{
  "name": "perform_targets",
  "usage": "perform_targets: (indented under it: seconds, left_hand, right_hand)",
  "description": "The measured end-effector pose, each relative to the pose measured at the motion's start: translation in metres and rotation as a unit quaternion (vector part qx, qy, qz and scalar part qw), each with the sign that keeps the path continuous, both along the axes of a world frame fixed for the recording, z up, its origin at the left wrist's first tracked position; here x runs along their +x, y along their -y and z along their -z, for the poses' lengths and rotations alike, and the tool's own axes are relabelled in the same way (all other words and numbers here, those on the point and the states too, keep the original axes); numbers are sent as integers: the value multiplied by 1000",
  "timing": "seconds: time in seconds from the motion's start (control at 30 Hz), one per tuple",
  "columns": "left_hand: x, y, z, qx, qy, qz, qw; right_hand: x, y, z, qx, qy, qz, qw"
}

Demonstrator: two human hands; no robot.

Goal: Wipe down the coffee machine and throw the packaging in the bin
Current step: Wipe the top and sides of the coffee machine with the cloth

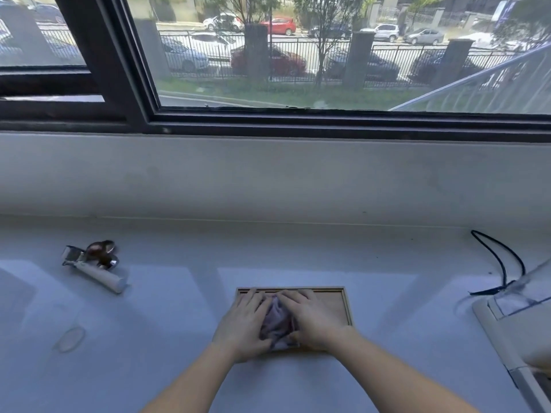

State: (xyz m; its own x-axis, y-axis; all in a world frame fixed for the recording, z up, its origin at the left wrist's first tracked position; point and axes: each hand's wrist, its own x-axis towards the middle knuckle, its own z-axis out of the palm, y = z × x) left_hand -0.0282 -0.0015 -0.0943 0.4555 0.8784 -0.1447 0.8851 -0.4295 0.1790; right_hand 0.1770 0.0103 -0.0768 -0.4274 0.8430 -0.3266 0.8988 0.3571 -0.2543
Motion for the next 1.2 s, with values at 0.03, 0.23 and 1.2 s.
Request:
perform_targets:
  seconds: [0.03, 0.23, 1.2]
  left_hand:
    - [0, -1, 2, 0, 4, 2, 1000]
    - [4, -8, 5, -49, 38, 3, 998]
    - [131, 11, -89, 66, 203, 234, 949]
  right_hand:
    - [0, 0, 2, 0, 1, -5, 1000]
    - [-3, 1, 5, 21, -11, -15, 1000]
    - [118, 104, -87, 155, -107, 262, 947]
